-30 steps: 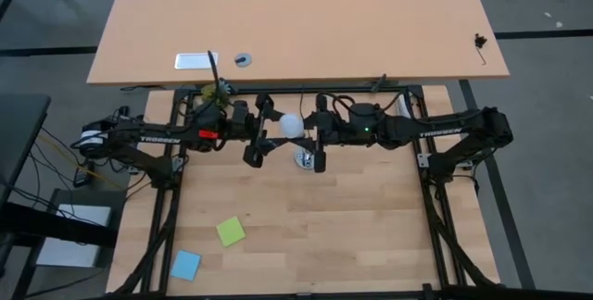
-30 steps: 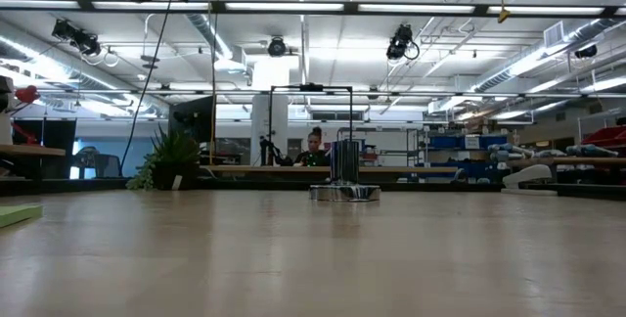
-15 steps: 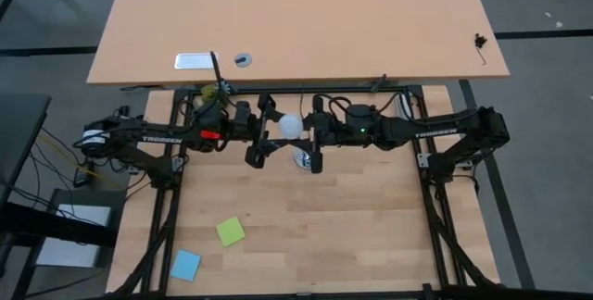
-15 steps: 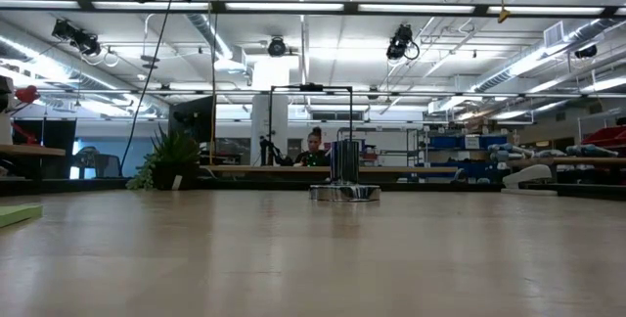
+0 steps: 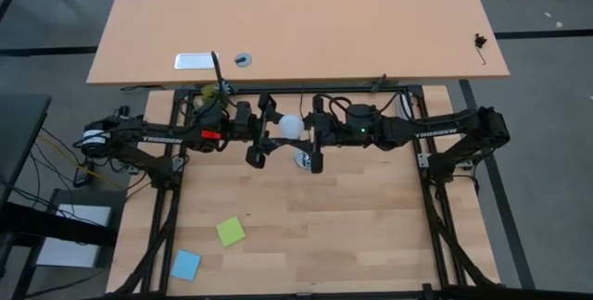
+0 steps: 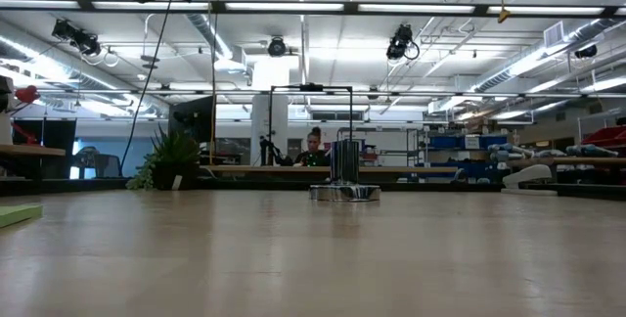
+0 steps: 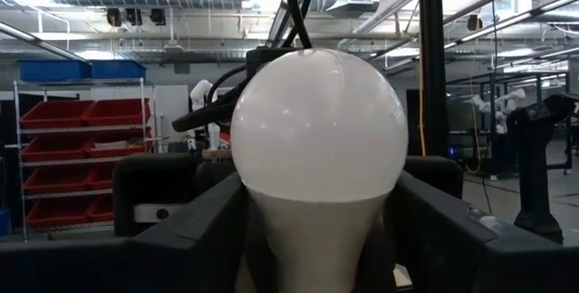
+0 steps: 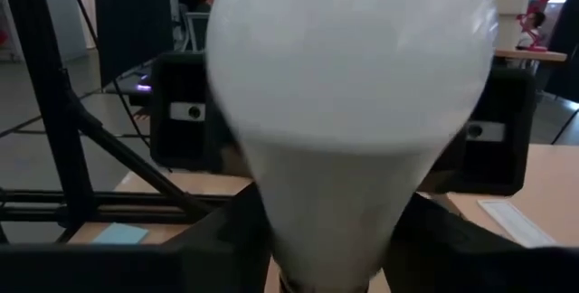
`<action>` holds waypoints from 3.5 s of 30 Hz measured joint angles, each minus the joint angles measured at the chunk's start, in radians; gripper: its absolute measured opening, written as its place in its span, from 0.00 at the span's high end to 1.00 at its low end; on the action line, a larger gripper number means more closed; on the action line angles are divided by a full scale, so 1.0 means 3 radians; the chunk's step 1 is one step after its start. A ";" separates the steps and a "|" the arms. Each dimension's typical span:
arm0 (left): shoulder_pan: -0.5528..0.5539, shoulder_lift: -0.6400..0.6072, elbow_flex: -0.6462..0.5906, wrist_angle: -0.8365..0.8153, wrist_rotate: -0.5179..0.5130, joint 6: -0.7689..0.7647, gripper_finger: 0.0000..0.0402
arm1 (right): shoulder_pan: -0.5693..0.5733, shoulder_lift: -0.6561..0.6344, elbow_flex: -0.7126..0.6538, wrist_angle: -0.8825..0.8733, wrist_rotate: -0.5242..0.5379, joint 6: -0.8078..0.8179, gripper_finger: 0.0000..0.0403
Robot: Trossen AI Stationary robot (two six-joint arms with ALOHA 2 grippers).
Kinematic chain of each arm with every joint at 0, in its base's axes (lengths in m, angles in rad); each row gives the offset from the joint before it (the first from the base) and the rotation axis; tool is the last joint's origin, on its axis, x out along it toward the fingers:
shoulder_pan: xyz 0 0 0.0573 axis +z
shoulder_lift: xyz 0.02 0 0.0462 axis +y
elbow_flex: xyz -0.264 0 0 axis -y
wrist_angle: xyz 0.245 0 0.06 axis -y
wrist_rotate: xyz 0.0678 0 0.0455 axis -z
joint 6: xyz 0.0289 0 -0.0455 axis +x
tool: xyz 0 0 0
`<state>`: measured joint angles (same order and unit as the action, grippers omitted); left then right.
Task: Screw lightbulb
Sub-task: Insert the lightbulb into the lamp
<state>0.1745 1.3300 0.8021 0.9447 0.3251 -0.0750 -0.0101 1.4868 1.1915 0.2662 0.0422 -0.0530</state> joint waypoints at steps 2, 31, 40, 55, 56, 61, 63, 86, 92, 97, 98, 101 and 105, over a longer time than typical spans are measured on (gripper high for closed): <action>0.0000 -0.0004 0.0000 0.0016 -0.0002 0.0000 0.41 | 0.0001 0.0001 -0.0001 -0.0013 0.0000 -0.0002 0.55; 0.0073 -0.0004 0.0000 -0.0622 -0.0067 0.0171 0.44 | 0.0096 -0.0831 -0.0003 -0.1714 0.0319 0.0052 0.26; 0.0074 0.0082 -0.0008 -0.0954 -0.0228 0.0344 0.46 | 0.0095 -0.0820 -0.0001 -0.1689 0.0310 0.0050 0.33; 0.0074 0.0669 -0.0022 -0.0964 -0.0666 0.0780 0.46 | -0.0124 -0.0375 0.0726 -0.3066 0.0217 0.0844 0.34; 0.0074 0.0684 -0.0022 -0.0949 -0.0692 0.0800 0.46 | -0.0140 -0.0281 0.0862 -0.3227 0.0217 0.0860 0.33; 0.0074 0.0720 -0.0022 -0.0938 -0.0816 0.0922 0.46 | -0.0263 0.0249 0.1553 -0.4037 0.0219 0.1051 0.25; 0.0074 0.0718 -0.0022 -0.0940 -0.0823 0.0932 0.46 | -0.0300 0.0438 0.1780 -0.4232 0.0219 0.1051 0.22; 0.0070 0.0718 -0.0020 -0.0838 -0.0817 0.1013 0.46 | -0.0540 0.0988 0.2298 -0.4654 -0.0111 0.0873 0.16; 0.0070 0.0718 -0.0020 -0.0821 -0.0817 0.1012 0.46 | -0.0540 0.0988 0.2298 -0.4653 -0.0105 0.0800 0.17; 0.0069 0.0718 -0.0020 -0.0791 -0.0820 0.1010 0.46 | -0.0539 0.0974 0.2298 -0.4658 -0.0067 0.0795 0.18; 0.0068 0.0718 -0.0020 -0.0768 -0.0820 0.1010 0.46 | -0.0539 0.0970 0.2298 -0.4660 -0.0067 0.0816 0.17; 0.0067 0.0717 -0.0019 -0.0689 -0.0817 0.1012 0.46 | -0.0543 0.0977 0.2298 -0.4663 -0.0128 0.0872 0.17; 0.0067 0.0716 -0.0019 -0.0672 -0.0817 0.1015 0.46 | -0.0522 0.0975 0.2298 -0.4628 -0.0119 0.0867 0.18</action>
<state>0.1947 1.5448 0.7963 0.7432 0.0800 0.2295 -0.1666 1.7794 1.8809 -1.1222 0.0066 0.2070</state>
